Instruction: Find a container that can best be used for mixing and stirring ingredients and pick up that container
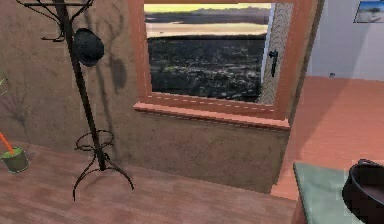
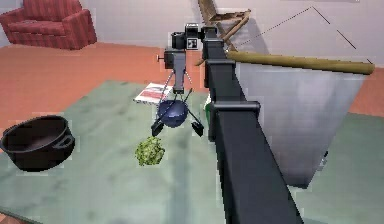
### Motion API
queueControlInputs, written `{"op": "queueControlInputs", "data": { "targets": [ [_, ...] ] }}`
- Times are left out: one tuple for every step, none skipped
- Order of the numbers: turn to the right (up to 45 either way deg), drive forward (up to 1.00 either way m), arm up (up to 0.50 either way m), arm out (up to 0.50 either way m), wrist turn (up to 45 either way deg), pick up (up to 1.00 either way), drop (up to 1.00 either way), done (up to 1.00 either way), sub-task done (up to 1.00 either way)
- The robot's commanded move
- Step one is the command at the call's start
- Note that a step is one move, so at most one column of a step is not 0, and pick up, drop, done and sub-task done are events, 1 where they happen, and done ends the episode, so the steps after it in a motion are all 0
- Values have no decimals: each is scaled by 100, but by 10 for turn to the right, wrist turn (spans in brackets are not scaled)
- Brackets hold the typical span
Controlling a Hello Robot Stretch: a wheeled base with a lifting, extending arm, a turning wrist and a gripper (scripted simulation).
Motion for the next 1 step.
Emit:
{"op": "queueControlInputs", "data": {
  "targets": [
    [0,0,0,0,450,0,0,0,0]
  ]
}}
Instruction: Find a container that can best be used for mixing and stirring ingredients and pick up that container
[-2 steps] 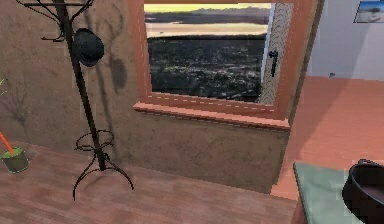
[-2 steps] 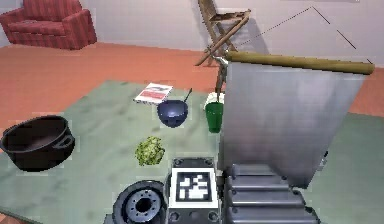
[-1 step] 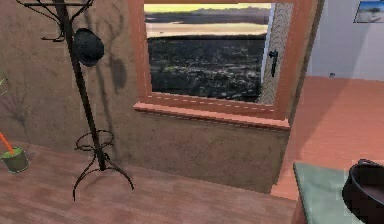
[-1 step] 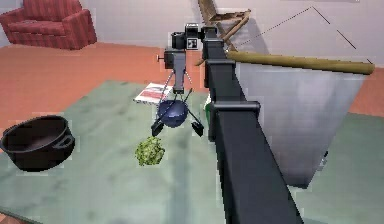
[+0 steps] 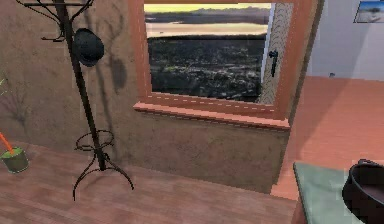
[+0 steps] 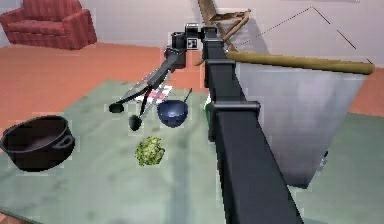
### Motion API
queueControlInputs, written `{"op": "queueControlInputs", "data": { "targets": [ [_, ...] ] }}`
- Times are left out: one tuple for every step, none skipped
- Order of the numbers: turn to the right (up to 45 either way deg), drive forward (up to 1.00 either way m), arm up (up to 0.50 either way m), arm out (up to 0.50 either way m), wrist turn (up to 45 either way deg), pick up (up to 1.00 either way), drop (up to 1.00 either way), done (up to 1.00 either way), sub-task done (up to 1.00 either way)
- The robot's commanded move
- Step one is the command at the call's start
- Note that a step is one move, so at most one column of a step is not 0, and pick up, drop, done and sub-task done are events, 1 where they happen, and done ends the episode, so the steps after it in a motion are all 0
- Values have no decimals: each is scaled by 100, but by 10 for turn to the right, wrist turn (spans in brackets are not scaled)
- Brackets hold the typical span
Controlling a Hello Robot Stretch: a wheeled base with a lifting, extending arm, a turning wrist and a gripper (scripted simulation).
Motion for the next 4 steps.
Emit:
{"op": "queueControlInputs", "data": {
  "targets": [
    [0,0,0,0,450,0,0,0,0],
    [0,0,0,0,450,0,0,0,0],
    [0,0,0,0,270,0,0,0,0],
    [0,0,-26,0,0,0,0,0,0]
  ]
}}
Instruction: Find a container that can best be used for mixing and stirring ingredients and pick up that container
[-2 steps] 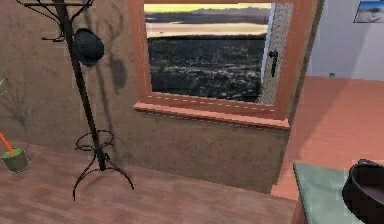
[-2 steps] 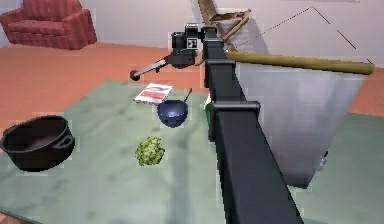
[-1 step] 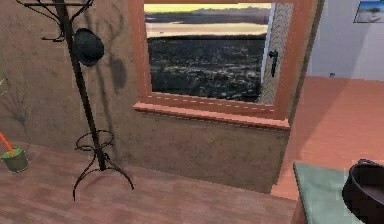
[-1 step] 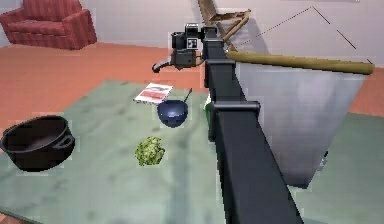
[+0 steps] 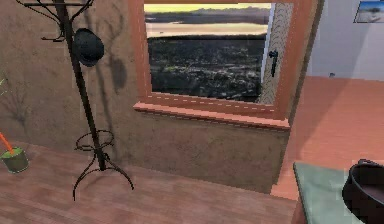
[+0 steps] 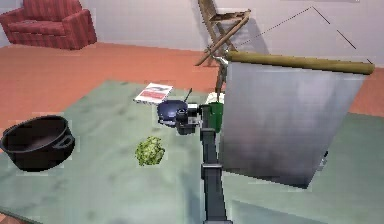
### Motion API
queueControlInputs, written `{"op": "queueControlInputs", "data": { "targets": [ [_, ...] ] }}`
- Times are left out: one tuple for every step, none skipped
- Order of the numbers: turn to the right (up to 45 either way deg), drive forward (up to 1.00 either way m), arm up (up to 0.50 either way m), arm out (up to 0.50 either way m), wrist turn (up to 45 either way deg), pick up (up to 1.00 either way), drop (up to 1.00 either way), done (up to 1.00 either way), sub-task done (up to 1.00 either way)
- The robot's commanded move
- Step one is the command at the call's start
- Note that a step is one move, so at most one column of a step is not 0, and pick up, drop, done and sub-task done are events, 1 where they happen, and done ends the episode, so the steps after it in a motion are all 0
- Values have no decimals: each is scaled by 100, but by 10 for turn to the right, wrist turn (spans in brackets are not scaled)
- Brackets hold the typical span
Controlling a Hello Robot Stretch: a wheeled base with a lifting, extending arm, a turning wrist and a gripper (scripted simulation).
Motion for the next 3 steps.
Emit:
{"op": "queueControlInputs", "data": {
  "targets": [
    [0,0,0,0,0,100,0,0,0],
    [0,0,10,0,0,0,0,0,0],
    [0,0,0,0,0,0,0,100,0]
  ]
}}
